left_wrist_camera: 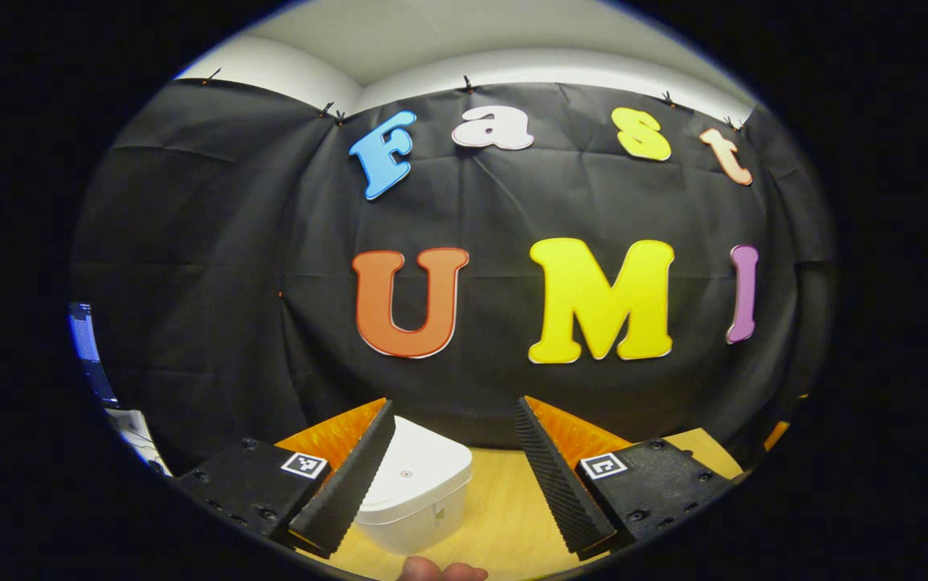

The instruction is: Press the lid of the desktop garbage bin to open it, pick up the crumpled paper on the desktop and throw it into the bin, then pick up the pop can on the desktop and drop it into the bin, and finally close the garbage bin lid.

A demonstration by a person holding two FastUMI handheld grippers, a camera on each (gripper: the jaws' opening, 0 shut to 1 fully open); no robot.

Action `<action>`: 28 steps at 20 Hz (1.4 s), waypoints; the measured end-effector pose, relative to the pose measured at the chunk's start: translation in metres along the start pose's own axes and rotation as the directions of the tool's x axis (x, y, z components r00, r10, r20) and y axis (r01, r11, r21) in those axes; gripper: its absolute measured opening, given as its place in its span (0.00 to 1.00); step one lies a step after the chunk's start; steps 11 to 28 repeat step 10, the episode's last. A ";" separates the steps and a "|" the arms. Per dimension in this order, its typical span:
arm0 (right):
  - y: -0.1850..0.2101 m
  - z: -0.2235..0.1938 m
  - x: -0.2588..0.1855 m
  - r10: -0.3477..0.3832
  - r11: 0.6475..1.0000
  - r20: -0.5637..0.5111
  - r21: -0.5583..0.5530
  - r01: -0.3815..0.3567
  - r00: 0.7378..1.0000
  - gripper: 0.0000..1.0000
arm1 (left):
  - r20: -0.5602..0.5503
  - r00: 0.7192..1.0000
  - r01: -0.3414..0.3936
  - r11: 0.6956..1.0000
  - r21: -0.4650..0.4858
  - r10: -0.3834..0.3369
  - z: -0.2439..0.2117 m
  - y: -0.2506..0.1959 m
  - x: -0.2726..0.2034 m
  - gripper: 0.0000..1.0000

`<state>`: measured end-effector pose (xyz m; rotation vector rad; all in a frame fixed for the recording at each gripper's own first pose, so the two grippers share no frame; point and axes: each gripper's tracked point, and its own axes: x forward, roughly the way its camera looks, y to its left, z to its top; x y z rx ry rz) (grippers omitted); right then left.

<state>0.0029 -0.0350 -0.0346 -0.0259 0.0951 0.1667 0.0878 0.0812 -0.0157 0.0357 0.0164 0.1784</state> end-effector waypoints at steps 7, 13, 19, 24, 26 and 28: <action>0.006 0.015 -0.017 -0.067 0.998 0.045 -0.003 0.068 0.997 0.83 | 0.094 0.986 0.140 0.990 -0.016 -0.138 0.022 -0.028 -0.045 0.98; 0.003 0.018 -0.023 -0.101 0.995 0.060 -0.015 0.102 0.993 0.83 | 0.095 0.978 0.185 0.983 -0.004 -0.184 0.016 -0.040 -0.057 0.87; 0.003 0.018 -0.023 -0.101 0.995 0.060 -0.015 0.102 0.993 0.83 | 0.095 0.978 0.185 0.983 -0.004 -0.184 0.016 -0.040 -0.057 0.87; 0.003 0.018 -0.023 -0.101 0.995 0.060 -0.015 0.102 0.993 0.83 | 0.095 0.978 0.185 0.983 -0.004 -0.184 0.016 -0.040 -0.057 0.87; 0.003 0.018 -0.023 -0.101 0.995 0.060 -0.015 0.102 0.993 0.83 | 0.095 0.978 0.185 0.983 -0.004 -0.184 0.016 -0.040 -0.057 0.87; 0.003 0.018 -0.023 -0.101 0.995 0.060 -0.015 0.102 0.993 0.83 | 0.095 0.978 0.185 0.983 -0.004 -0.184 0.016 -0.040 -0.057 0.87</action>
